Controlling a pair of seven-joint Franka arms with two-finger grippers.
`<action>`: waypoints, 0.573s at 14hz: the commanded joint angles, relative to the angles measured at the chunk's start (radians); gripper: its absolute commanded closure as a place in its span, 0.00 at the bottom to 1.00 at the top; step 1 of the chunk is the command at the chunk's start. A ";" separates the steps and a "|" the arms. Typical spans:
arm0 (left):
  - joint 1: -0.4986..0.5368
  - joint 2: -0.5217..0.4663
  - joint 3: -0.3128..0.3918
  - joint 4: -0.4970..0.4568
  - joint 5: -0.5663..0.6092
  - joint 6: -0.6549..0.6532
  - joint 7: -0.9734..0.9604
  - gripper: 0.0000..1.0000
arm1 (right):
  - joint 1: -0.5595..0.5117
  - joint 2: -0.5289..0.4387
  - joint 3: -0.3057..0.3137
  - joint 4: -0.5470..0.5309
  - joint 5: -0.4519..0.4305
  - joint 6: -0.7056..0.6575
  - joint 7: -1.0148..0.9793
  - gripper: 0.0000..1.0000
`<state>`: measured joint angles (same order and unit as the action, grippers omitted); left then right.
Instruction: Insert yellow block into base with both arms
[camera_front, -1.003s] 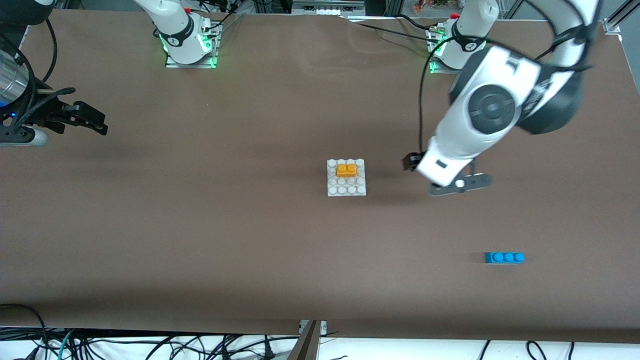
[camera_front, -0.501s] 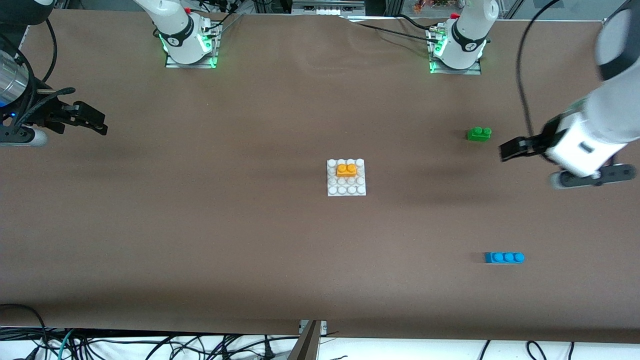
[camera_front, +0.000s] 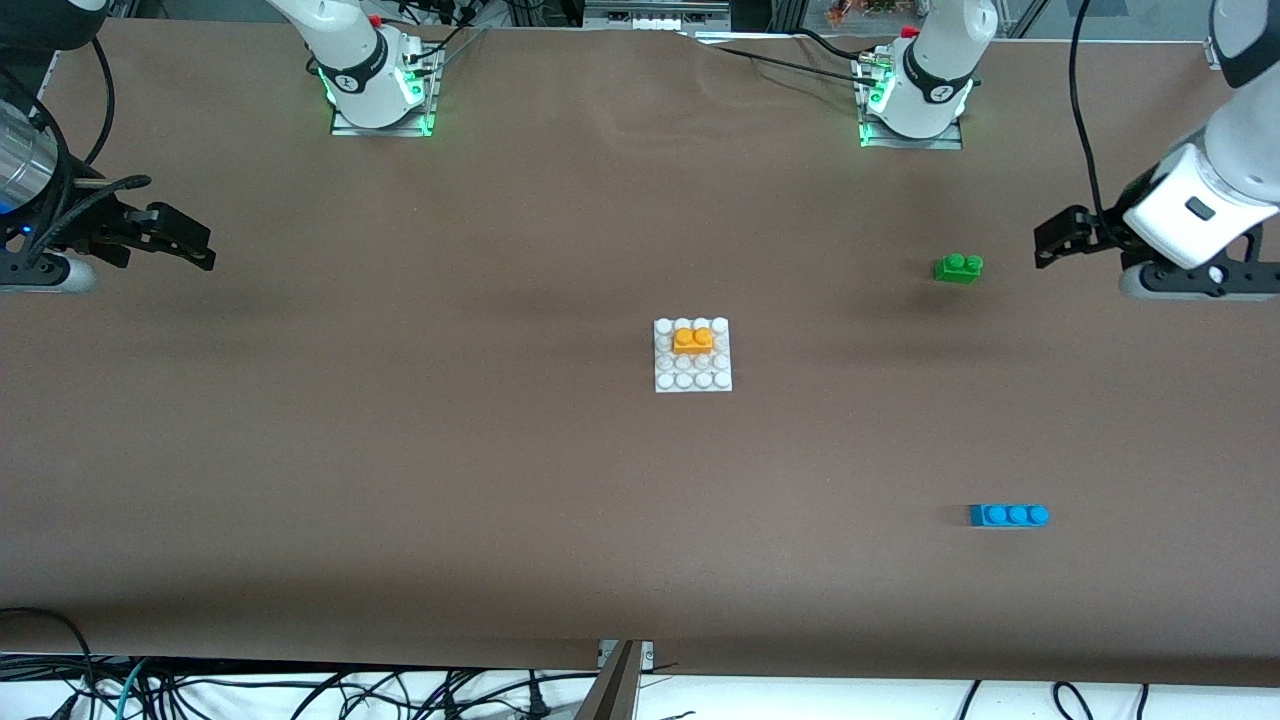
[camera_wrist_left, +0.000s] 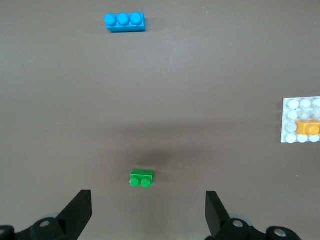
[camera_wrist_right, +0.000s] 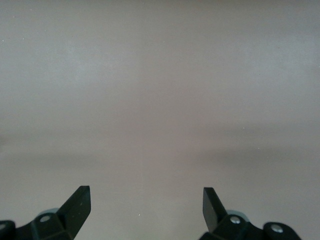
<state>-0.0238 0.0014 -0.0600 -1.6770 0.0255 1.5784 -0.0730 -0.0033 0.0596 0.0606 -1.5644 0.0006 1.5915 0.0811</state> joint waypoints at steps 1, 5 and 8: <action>-0.038 -0.028 0.049 -0.040 -0.025 0.023 0.024 0.00 | -0.011 0.003 0.005 0.015 0.016 -0.013 -0.006 0.01; 0.022 0.012 0.022 0.009 -0.047 -0.012 0.019 0.00 | -0.011 0.003 0.005 0.015 0.016 -0.013 -0.004 0.01; 0.027 0.015 0.020 0.020 -0.061 -0.018 0.019 0.00 | -0.011 0.003 0.005 0.015 0.015 -0.013 -0.004 0.01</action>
<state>-0.0135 0.0016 -0.0273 -1.6913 -0.0110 1.5839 -0.0725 -0.0033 0.0596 0.0605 -1.5644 0.0007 1.5915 0.0811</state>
